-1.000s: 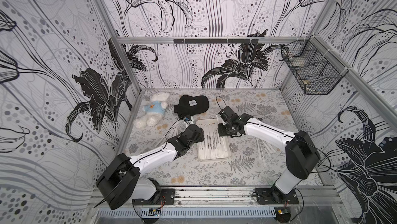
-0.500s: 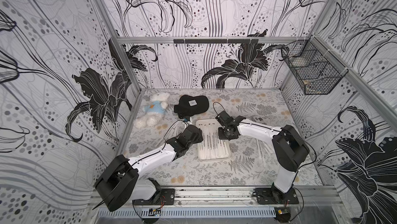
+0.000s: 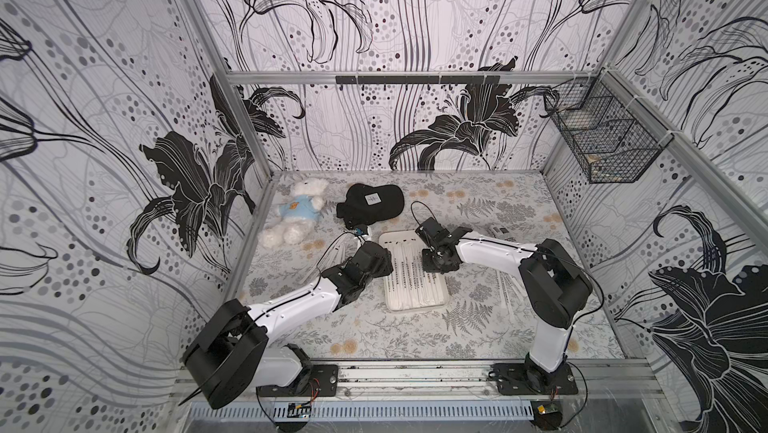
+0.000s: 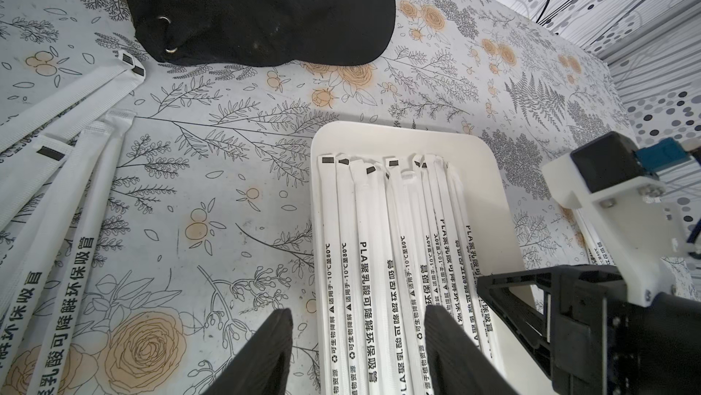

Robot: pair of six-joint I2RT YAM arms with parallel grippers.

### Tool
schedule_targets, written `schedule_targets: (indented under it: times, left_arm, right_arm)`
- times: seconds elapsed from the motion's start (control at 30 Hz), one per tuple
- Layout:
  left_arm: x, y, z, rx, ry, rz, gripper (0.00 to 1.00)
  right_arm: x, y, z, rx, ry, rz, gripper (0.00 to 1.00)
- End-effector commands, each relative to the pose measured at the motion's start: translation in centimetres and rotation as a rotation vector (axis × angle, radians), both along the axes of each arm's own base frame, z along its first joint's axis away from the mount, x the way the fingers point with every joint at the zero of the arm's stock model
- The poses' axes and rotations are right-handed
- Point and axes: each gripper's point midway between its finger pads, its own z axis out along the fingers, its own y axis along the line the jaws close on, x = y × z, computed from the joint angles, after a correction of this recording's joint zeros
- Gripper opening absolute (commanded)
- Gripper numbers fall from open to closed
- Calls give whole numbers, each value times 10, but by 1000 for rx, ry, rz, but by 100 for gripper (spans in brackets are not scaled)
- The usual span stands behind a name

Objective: Put the straws into the storage box
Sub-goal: Place the straw in the storage box.

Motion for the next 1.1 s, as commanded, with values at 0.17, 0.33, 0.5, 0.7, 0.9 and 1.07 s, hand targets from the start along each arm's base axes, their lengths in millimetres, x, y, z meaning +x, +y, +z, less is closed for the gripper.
schedule_targets:
  times: [0.17, 0.33, 0.5, 0.7, 0.9, 1.07]
  left_arm:
    - [6, 14, 14, 21, -29, 46, 61]
    - [7, 61, 12, 102, 22, 143, 60]
    - [-4, 112, -11, 137, 131, 246, 54]
    - [-9, 134, -50, 138, 255, 266, 42]
    - [-6, 132, -71, 187, 322, 234, 39]
    - [-5, 133, -78, 212, 340, 233, 37]
  right_arm:
    - [1, 4, 30, -5, -47, 6, 24]
    - [5, 21, 75, 79, -113, 34, 25]
    - [5, 28, 90, 142, -143, 48, 25]
    - [3, 34, 81, 182, -129, 39, 25]
    - [3, 30, 79, 163, -138, 42, 25]
    - [1, 29, 74, 163, -130, 39, 25]
